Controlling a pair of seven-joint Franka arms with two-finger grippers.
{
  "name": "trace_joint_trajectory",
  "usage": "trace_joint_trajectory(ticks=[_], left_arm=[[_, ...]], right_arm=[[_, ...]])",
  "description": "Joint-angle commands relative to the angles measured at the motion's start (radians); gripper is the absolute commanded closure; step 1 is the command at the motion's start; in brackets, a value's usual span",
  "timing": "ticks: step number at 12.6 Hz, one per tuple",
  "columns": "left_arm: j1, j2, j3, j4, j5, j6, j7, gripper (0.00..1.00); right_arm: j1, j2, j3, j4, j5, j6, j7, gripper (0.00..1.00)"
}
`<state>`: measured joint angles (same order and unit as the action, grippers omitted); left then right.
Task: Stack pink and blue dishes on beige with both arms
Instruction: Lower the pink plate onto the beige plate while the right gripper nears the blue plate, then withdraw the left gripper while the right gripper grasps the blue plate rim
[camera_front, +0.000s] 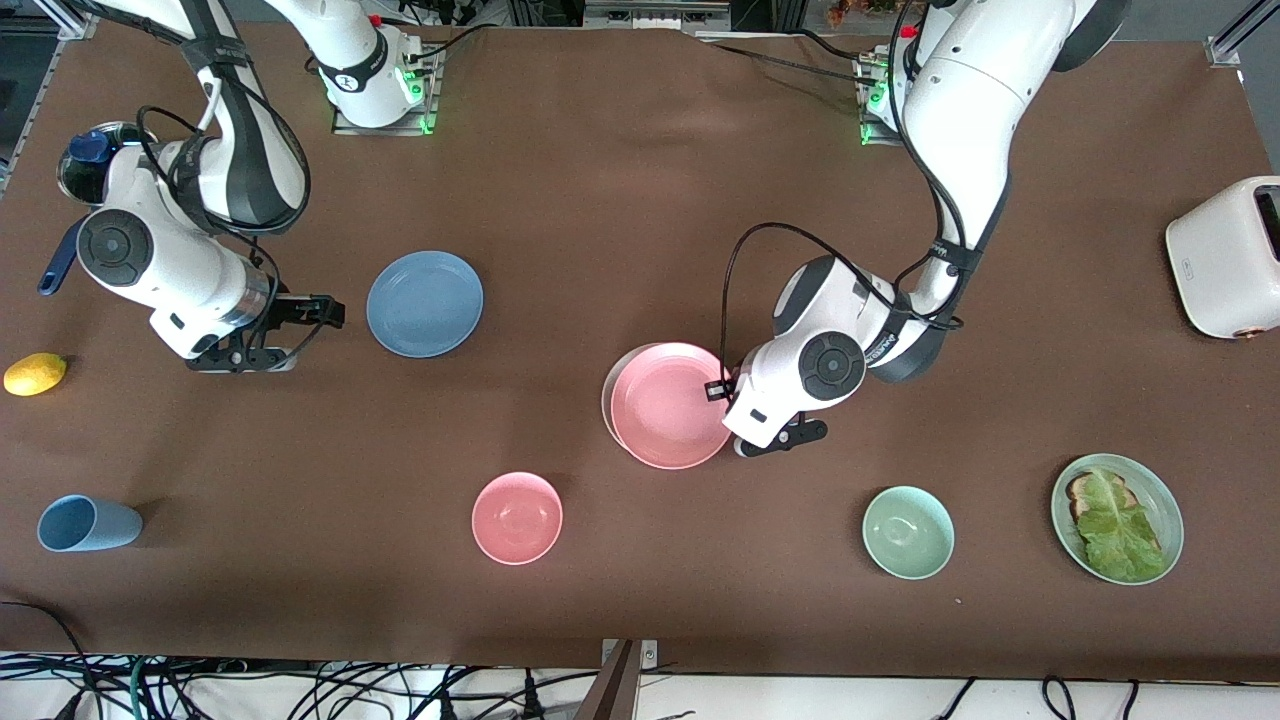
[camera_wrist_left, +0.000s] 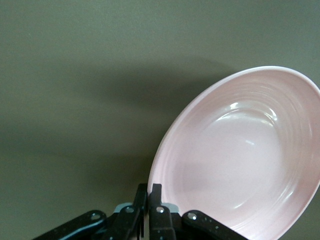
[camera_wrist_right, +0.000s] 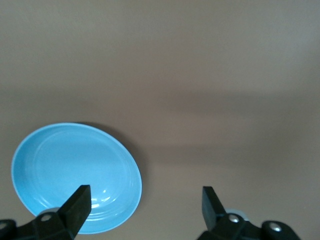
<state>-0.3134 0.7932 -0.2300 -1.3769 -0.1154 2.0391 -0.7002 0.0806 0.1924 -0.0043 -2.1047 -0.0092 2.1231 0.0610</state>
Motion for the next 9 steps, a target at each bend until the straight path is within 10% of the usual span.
trace_joint_trajectory(ticks=[1, 2, 3, 9], left_arm=[[-0.016, 0.015, 0.012, 0.041, -0.006, -0.011, -0.010, 0.81], [-0.013, 0.012, 0.014, 0.041, -0.001, -0.011, -0.004, 0.22], [-0.013, 0.011, 0.015, 0.041, 0.003, -0.013, -0.005, 0.00], [0.052, -0.026, 0.024, 0.038, 0.005, -0.109, 0.057, 0.00]], right_arm=[[-0.002, -0.047, 0.013, -0.104, 0.003, 0.069, 0.039, 0.03], [-0.002, -0.044, 0.032, -0.139, 0.003, 0.114, 0.057, 0.03], [-0.002, -0.041, 0.041, -0.173, 0.003, 0.165, 0.075, 0.03], [-0.002, 0.035, 0.058, -0.291, 0.002, 0.426, 0.086, 0.03]])
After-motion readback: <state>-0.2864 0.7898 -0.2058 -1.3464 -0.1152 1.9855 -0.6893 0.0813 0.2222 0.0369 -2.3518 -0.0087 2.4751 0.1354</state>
